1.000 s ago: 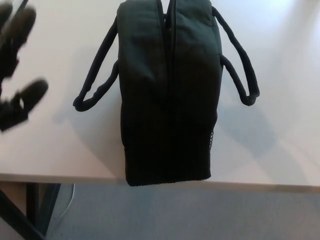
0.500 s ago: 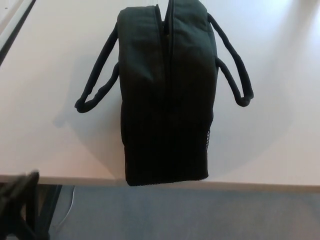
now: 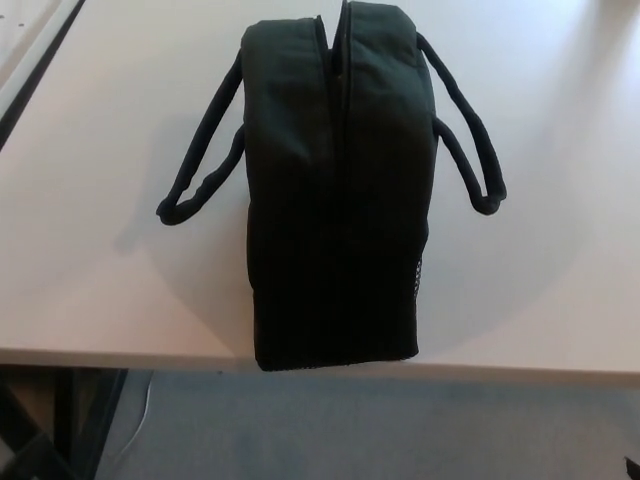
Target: A lunch bag is kept on the middle of the desk and the robot uses both its hands to grab the opening of the bag from the left and right and moves its hands away from each other to spread the bag open
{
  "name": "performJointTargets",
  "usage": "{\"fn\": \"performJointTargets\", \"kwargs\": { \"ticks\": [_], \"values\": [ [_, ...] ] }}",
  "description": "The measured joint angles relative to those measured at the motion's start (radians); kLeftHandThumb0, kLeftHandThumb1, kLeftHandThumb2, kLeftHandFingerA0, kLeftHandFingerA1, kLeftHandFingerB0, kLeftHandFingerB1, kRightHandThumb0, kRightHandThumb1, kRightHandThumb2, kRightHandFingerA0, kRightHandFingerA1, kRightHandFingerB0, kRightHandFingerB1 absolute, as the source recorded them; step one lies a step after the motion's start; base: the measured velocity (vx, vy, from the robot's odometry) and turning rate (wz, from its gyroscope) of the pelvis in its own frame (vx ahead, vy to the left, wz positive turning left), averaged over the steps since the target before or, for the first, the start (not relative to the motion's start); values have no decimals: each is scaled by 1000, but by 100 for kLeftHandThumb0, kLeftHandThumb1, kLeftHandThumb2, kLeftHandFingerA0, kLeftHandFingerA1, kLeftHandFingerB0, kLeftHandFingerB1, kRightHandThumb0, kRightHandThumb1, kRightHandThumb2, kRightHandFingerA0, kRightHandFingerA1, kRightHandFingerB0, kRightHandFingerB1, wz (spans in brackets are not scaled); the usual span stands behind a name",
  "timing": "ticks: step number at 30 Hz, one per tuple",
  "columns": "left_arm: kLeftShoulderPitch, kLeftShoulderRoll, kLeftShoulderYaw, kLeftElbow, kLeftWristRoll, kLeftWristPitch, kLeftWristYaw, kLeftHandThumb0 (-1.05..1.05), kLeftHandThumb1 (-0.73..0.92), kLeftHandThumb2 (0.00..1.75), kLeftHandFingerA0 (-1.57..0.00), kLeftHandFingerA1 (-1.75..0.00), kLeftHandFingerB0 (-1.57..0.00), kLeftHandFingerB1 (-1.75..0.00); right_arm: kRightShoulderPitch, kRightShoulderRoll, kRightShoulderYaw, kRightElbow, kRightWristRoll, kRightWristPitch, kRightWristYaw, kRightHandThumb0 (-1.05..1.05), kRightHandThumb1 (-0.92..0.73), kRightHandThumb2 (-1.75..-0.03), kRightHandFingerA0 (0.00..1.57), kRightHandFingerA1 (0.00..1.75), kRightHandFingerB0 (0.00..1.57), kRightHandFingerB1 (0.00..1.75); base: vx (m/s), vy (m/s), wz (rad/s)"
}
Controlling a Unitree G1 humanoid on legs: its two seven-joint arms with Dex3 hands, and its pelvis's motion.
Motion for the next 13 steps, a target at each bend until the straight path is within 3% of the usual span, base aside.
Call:
{"fn": "performJointTargets", "kwargs": {
  "ticks": [3, 4, 6, 13],
  "values": [
    [12, -6, 7, -14, -39, 0, -25, -42, 88, 65, -12, -36, -3, -26, 6, 0, 3, -10, 18, -3, 10, -53, -71, -64, 10, 34, 8, 22, 0, 0, 0],
    [16, -10, 11, -20, -55, 0, -36, -41, 85, 70, -11, -37, -7, -17, 9, 0, 4, -12, 25, -4, 14, -52, -71, -63, 10, 34, 8, 22, 0, 0, 0],
    [19, -17, 20, -28, -85, 0, -58, -42, 88, 66, -12, -35, -3, -26, 13, 0, 4, -21, 38, -4, 23, -53, -72, -60, 11, 33, 6, 25, 0, 0, 0],
    [32, -52, 61, -51, -175, 0, -142, -43, 87, 66, -11, -35, -3, -25, 23, 2, 3, -47, 84, -4, 56, -51, -71, -64, 11, 35, 9, 22, 0, 0, 0]
  ]
}}
